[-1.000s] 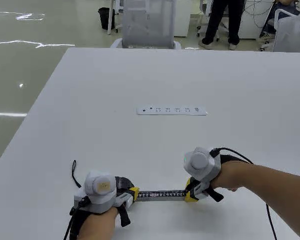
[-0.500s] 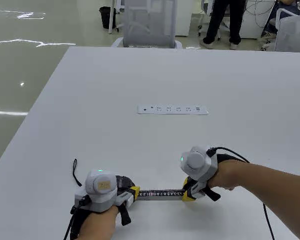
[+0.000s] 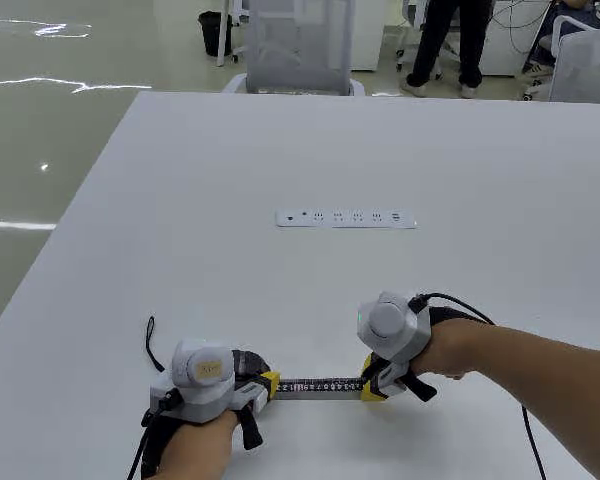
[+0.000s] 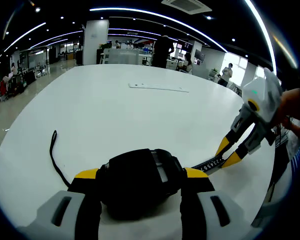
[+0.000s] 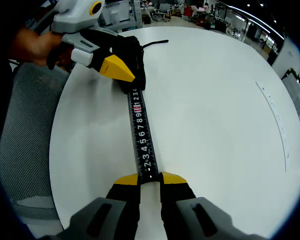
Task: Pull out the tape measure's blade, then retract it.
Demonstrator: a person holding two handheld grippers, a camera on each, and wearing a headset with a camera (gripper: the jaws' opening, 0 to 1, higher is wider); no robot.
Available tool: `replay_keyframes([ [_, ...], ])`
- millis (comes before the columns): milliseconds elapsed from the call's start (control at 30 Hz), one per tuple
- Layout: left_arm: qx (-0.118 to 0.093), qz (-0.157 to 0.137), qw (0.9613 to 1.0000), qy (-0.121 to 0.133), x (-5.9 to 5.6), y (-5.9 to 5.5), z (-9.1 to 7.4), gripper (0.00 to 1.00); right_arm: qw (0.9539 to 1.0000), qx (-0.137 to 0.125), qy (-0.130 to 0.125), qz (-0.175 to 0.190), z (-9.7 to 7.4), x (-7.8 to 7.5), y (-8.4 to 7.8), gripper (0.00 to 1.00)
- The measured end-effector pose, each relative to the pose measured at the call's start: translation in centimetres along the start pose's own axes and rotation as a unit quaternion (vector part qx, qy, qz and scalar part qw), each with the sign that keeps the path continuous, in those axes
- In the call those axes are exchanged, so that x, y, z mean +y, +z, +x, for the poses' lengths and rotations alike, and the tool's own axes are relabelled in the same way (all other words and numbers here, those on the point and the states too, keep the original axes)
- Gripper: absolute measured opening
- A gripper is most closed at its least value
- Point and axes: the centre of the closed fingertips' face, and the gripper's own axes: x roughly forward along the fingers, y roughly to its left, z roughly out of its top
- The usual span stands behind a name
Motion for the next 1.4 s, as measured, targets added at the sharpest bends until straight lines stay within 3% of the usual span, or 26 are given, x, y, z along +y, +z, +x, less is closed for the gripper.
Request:
replay_keyframes([
  [1400, 0.0, -0.002, 1.0, -0.002, 0.0, 0.0, 0.0, 0.6, 1.0, -0.008, 0.0, 0.001, 0.6, 0.2, 1.4, 0.14],
])
